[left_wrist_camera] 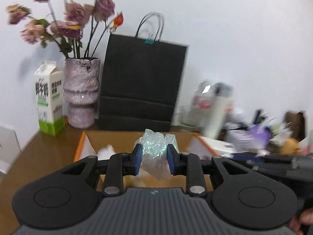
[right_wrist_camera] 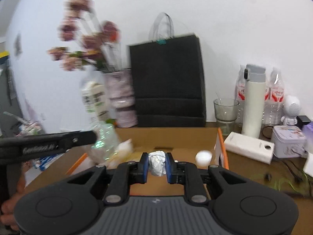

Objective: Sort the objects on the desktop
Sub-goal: 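Carry the bag and tissue into the cardboard box and open both tools, then withdraw both open tools from the box back over the table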

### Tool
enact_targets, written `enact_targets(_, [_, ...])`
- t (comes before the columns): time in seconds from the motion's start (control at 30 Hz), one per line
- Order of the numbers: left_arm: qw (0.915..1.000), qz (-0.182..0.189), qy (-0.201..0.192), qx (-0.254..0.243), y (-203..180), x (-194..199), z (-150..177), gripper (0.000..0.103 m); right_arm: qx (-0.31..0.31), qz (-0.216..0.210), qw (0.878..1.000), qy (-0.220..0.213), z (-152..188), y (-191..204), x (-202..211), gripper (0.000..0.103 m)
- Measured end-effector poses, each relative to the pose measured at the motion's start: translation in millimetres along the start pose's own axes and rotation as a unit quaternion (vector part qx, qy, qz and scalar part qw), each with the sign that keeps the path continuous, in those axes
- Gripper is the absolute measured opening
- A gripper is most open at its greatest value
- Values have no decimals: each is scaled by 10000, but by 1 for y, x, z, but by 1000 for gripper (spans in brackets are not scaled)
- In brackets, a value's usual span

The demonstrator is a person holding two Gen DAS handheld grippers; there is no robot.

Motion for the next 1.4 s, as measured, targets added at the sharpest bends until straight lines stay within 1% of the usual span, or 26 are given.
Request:
enact_targets(0.07, [9991,-60,348,-216,5,-45,-17,29,-215,-103,9984,515,-21,-24,-54,17])
enact_targets(0.1, [9982,-170,553,-144,10,-64,-21,29,-312,-86,9964,788,-29,-35,-85,19])
enact_targets(0.13, [9959,-197,874,-132,16,-89,-26,29,-306,-108,9939,1051,-34,-42,-111,18])
enact_targets(0.17, [9944,-201,1026,-131,21,-106,-29,29,-330,-86,9917,1239,-36,-47,-131,18])
enact_targets(0.2, [9929,-367,1130,-30,25,-121,-29,29,-458,-10,9886,1435,-37,-53,-152,18])
enact_targets(0.23, [9891,-520,1376,45,31,-141,-30,29,-532,52,9849,1649,-37,-59,-174,18])
enact_targets(0.3, [9842,-624,1649,185,39,-164,-27,31,-616,139,9804,1866,-35,-65,-201,19])
enact_targets(0.37, [9820,-825,1676,294,43,-179,-25,43,-667,254,9776,1979,-28,-68,-220,21])
enact_targets(0.4, [9811,-824,1711,360,43,-184,-24,48,-719,275,9758,2045,-25,-69,-226,23])
enact_targets(0.43, [9806,-758,1778,343,42,-188,-24,57,-760,337,9741,2104,-23,-70,-231,24])
enact_targets(0.47, [9811,-754,1749,335,41,-188,-24,70,-778,398,9738,2099,-20,-69,-229,29])
enact_targets(0.5, [9827,-758,1667,273,39,-185,-25,76,-751,427,9751,2044,-21,-68,-227,39])
enact_targets(0.53, [9840,-764,1602,156,35,-184,-26,81,-714,441,9762,1999,-24,-67,-224,44])
enact_targets(0.57, [9849,-778,1544,69,33,-181,-28,81,-652,512,9781,1911,-27,-66,-218,52])
enact_targets(0.6, [9858,-782,1483,11,32,-177,-29,81,-603,591,9799,1809,-30,-65,-211,54])
enact_targets(0.67, [9877,-773,1355,85,30,-164,-31,84,-599,654,9820,1671,-35,-65,-198,58])
enact_targets(0.77, [9897,-728,1196,298,25,-138,-29,91,-558,618,9831,1628,-37,-60,-178,64])
enact_targets(0.83, [9900,-824,1122,225,21,-122,-25,91,-422,681,9834,1631,-34,-52,-166,65])
enact_targets(0.93, [9893,-1010,1044,113,13,-91,-14,91,-275,665,9859,1510,-29,-35,-136,66])
enact_targets(1.03, [9944,-742,732,166,5,-44,3,99,-153,488,9923,1131,-21,-20,-92,75])
enact_targets(1.07, [9955,-681,638,148,1,-27,11,99,-112,450,9937,1024,-17,-14,-77,78])
enact_targets(1.17, [9978,-581,284,-108,-12,23,39,103,-3,429,9968,676,3,3,-25,80])
enact_targets(1.2, [9977,-651,119,-137,-13,38,49,103,46,453,9977,509,14,10,-4,84])
enact_targets(1.27, [9960,-843,-238,-201,-16,71,75,103,150,604,9975,341,33,19,27,88])
enact_targets(1.3, [9957,-869,-286,-164,-16,83,86,103,118,711,9971,242,44,22,43,89])
enact_targets(1.4, [9978,-624,-190,118,-13,114,121,103,-41,945,9955,75,83,34,85,89])
Point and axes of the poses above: each gripper's, at about its wrist camera, not at the fingertips, and x roughly against the way its jaws point, y to its left, z to its underside, the point moved 1 cm from there along -x, roughly the way its jaws point, and after that the axes turned 9 degrees about x, right-handed, at the moved point
